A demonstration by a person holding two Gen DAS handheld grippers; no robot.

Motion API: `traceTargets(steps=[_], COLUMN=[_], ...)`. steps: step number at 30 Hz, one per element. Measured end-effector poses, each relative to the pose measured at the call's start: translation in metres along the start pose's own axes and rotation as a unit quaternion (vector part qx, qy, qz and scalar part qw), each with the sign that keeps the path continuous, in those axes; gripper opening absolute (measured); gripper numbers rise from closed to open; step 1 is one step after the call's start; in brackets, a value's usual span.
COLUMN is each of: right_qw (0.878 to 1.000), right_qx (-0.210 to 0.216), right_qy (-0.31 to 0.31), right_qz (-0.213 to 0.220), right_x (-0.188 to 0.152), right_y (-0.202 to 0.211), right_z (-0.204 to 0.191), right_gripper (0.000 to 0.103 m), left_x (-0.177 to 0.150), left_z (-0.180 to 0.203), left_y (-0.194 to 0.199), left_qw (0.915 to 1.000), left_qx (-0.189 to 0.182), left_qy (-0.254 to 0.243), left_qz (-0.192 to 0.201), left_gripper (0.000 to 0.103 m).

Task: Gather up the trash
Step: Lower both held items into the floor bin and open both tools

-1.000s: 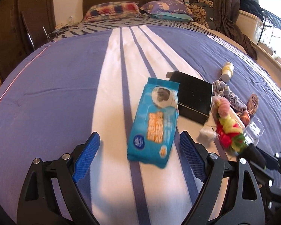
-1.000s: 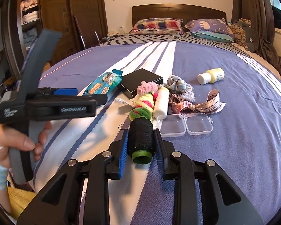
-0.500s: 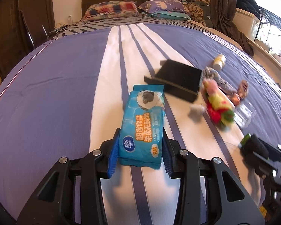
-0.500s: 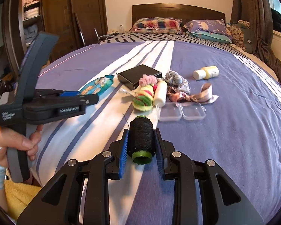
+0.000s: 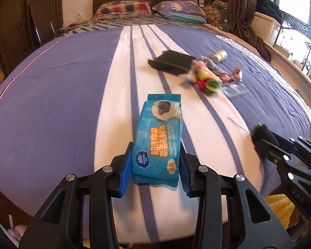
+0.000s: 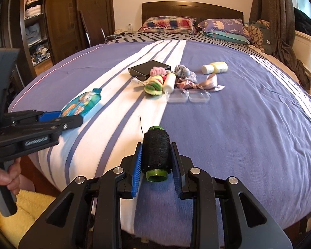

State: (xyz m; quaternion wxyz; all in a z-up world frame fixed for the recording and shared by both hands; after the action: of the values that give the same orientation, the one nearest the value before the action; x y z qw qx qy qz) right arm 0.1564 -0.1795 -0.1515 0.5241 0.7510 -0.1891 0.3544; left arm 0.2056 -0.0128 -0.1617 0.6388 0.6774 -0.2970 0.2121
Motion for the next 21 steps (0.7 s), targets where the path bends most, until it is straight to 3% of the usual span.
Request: traceTargets(steps=[14,21], right_qw=[0.999,0.999], right_qx=[-0.024,-0.027], right_qy=[-0.009,-0.014], right_qz=[0.029,0.023], right_x=[-0.032,-0.061], right_y=[0.063,0.082], right_z=[-0.007,-0.010], right_gripper=[0.027,0.027], left_x=[-0.052,-0.082], left_z=[0.021,0.041], left_y=[0.071,0.095], left_qw=[0.9995,0.9988], left_qx=[-0.022,-0.032], left_qy=[-0.011,-0.030], left_qz=[0.021,0.024], left_gripper=[0.038,0.038])
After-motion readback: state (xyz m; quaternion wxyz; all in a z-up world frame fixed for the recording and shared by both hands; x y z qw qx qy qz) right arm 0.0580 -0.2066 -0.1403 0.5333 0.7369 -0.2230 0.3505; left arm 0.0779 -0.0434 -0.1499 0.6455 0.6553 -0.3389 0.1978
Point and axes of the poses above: each gripper's, at about its wrist camera, not at the fingertips, and y roughly against the way its jaws point, z to its right, x to its top, the point moved 4 cm from there along -y, roughly the way its jaws point, and after that the axes turned 13 degrees about x, right-handed, at the moved point
